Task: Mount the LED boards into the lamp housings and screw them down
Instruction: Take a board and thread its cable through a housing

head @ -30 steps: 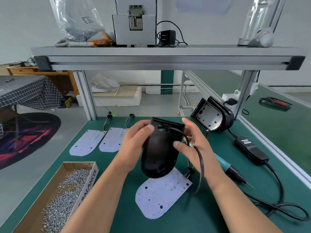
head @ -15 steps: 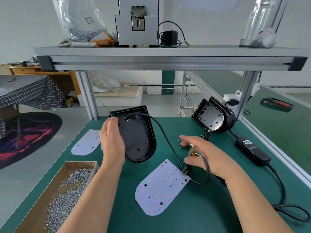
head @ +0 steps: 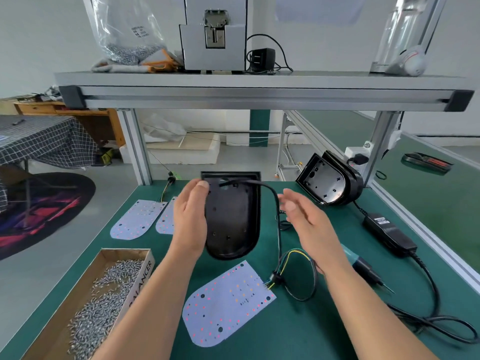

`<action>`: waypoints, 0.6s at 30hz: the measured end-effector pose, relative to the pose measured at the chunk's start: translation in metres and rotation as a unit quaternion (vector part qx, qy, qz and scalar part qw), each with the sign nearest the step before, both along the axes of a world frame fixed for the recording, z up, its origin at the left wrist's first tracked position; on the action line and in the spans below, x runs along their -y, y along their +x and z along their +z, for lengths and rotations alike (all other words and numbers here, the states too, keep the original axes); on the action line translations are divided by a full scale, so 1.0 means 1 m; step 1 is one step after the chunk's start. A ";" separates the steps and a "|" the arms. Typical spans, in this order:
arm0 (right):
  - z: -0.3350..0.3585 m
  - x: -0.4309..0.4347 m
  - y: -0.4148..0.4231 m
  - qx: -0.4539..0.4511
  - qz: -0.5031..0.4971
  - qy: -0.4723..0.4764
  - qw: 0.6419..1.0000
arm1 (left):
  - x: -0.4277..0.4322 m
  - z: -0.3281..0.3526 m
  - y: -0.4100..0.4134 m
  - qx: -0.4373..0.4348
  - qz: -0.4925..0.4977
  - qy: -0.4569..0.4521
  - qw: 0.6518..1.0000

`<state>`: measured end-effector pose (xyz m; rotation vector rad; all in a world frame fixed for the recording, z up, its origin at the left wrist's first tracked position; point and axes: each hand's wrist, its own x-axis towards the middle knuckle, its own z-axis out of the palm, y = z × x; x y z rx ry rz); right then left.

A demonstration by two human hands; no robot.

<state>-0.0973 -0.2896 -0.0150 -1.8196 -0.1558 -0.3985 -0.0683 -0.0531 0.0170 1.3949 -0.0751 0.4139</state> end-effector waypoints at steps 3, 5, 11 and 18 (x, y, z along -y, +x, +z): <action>0.003 -0.006 -0.003 0.037 0.016 -0.031 0.999 | 0.001 -0.004 -0.001 0.012 -0.125 0.024 0.992; 0.006 -0.006 -0.006 0.068 0.024 -0.039 0.997 | 0.002 -0.003 -0.004 0.023 -0.181 0.045 0.982; 0.020 0.004 -0.014 0.111 0.055 -0.080 0.989 | -0.005 0.009 -0.012 0.005 -0.269 0.089 0.959; 0.034 -0.005 -0.027 0.065 0.106 -0.147 0.981 | -0.017 0.022 -0.020 -0.055 -0.344 0.144 0.926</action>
